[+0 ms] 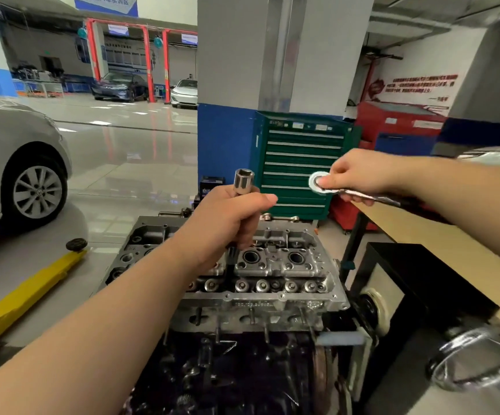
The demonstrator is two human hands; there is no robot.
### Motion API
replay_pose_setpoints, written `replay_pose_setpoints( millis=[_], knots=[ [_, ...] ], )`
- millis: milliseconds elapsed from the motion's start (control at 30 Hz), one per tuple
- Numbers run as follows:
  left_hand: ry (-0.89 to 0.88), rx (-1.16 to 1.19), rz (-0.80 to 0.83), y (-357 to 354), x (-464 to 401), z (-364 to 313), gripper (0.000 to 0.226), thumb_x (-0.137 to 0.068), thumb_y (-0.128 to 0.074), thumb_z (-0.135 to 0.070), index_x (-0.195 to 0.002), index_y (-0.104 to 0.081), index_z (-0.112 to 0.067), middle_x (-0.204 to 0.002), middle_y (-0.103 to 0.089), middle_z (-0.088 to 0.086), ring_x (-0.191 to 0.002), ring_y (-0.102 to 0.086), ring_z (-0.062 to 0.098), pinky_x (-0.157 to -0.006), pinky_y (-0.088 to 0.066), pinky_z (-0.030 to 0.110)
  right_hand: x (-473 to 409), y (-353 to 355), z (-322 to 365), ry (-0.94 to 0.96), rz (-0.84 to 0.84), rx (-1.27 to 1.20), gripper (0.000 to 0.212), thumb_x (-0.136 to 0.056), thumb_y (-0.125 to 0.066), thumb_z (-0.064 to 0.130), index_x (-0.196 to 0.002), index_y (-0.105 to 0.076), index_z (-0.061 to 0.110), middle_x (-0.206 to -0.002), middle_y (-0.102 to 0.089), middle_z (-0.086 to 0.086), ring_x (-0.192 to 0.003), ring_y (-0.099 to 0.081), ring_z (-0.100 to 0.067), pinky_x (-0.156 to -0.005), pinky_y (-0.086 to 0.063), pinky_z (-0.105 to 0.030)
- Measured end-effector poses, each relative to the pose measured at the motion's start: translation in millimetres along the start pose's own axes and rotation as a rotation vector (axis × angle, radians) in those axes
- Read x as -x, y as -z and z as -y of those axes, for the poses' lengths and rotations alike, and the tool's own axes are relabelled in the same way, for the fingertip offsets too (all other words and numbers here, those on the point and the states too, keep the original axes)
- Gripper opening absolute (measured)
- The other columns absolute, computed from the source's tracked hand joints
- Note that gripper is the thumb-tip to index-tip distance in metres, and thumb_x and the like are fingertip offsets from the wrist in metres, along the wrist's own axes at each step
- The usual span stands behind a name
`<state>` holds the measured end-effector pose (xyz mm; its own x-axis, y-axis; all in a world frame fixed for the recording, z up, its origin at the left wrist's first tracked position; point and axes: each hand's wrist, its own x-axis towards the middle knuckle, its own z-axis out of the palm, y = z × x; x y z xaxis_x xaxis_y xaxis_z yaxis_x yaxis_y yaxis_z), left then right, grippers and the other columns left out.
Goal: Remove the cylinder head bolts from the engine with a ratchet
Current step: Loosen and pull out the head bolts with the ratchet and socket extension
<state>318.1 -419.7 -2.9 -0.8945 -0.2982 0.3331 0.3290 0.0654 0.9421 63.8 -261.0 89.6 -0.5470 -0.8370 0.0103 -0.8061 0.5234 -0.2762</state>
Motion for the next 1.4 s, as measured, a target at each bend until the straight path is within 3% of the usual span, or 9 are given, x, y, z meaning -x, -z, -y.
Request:
replay_pose_setpoints(
  millis=[133, 267, 400, 567, 667, 1000, 1167, 1300, 1400],
  knots=[
    [-0.005, 0.018, -0.002, 0, 0, 2, 0.046, -0.091, -0.07, -0.03, -0.057, -0.04, -0.025, -0.051, -0.029, -0.005, -0.043, -0.025, 0.016, -0.046, -0.033, 0.023, 13, -46, -77, -0.129, -0.099, 0.196, 0.018, -0.096, -0.072, 0.035, -0.102, -0.076, 0.019, -0.073, -0.067, 0.005, -0.067, -0.065, -0.015, -0.058, -0.044, -0.028],
    [0.002, 0.036, 0.005, -2, 1, 1, 0.044, -0.092, -0.07, -0.03, -0.058, -0.041, -0.027, -0.052, -0.029, -0.005, -0.044, -0.024, 0.016, -0.046, -0.032, 0.025, 25, -90, -132, -0.284, -0.18, 0.249, 0.025, -0.098, -0.064, 0.013, -0.122, -0.07, 0.015, -0.079, -0.06, 0.005, -0.073, -0.057, -0.019, -0.065, -0.041, -0.03],
    [0.016, 0.026, -0.033, -3, 1, 0, 0.045, -0.093, -0.068, -0.028, -0.058, -0.039, -0.027, -0.052, -0.027, -0.004, -0.044, -0.023, 0.016, -0.046, -0.031, 0.025, 37, -116, -162, -0.371, -0.167, 0.351, 0.041, -0.097, -0.069, 0.025, -0.138, -0.064, 0.031, -0.113, -0.073, -0.007, -0.1, -0.066, -0.031, -0.078, -0.051, -0.031],
    [0.0, 0.014, -0.05, -7, 2, -2, 0.046, -0.093, -0.064, -0.024, -0.057, -0.035, -0.026, -0.051, -0.026, -0.003, -0.044, -0.02, 0.018, -0.046, -0.028, 0.024, 39, -136, -186, -0.441, -0.239, 0.312, 0.043, -0.099, -0.067, 0.033, -0.141, -0.062, 0.031, -0.093, -0.064, -0.002, -0.081, -0.06, -0.023, -0.066, -0.046, -0.032],
    [-0.002, 0.029, -0.056, -6, 1, 0, 0.047, -0.093, -0.065, -0.025, -0.059, -0.033, -0.025, -0.052, -0.023, -0.002, -0.045, -0.018, 0.018, -0.046, -0.026, 0.025, 43, -139, -193, -0.447, -0.302, 0.289, 0.045, -0.1, -0.065, 0.032, -0.143, -0.06, 0.026, -0.126, -0.067, -0.011, -0.109, -0.064, -0.033, -0.088, -0.053, -0.038],
    [-0.026, 0.001, -0.103, -9, 4, 0, 0.044, -0.091, -0.065, -0.029, -0.061, -0.033, -0.023, -0.053, -0.023, 0.0, -0.046, -0.02, 0.018, -0.047, -0.028, 0.027, 58, -141, -181, -0.493, -0.289, 0.317, 0.06, -0.091, -0.056, 0.016, -0.148, -0.047, 0.031, -0.142, -0.056, 0.0, -0.125, -0.056, -0.028, -0.092, -0.054, -0.041],
    [-0.098, -0.174, -0.133, 5, 13, 3, 0.021, -0.083, -0.071, -0.04, -0.084, -0.062, -0.02, -0.08, -0.062, 0.011, -0.075, -0.061, 0.028, -0.075, -0.046, 0.044, 65, -138, -165, -0.499, -0.369, 0.372, 0.056, -0.09, -0.061, 0.024, -0.145, -0.051, 0.026, -0.137, -0.06, -0.004, -0.126, -0.052, -0.029, -0.099, -0.049, -0.043],
    [-0.077, -0.348, -0.06, 33, 33, 6, 0.023, -0.084, -0.077, -0.017, -0.104, -0.069, -0.023, -0.108, -0.076, 0.002, -0.103, -0.074, 0.025, -0.082, -0.058, 0.036, 60, -145, -102, -0.303, -0.649, 0.047, 0.038, -0.093, -0.06, 0.016, -0.128, -0.064, 0.03, -0.119, -0.065, 0.007, -0.117, -0.054, -0.02, -0.096, -0.05, -0.041],
    [-0.053, -0.463, -0.041, 36, 47, 11, 0.025, -0.093, -0.077, -0.012, -0.107, -0.073, -0.032, -0.109, -0.079, -0.001, -0.105, -0.076, 0.02, -0.089, -0.062, 0.032, 59, -157, -26, -0.058, -0.689, -0.316, 0.03, -0.093, -0.062, 0.011, -0.11, -0.068, 0.035, -0.1, -0.066, 0.018, -0.096, -0.058, -0.005, -0.086, -0.05, -0.025]
  ],
)
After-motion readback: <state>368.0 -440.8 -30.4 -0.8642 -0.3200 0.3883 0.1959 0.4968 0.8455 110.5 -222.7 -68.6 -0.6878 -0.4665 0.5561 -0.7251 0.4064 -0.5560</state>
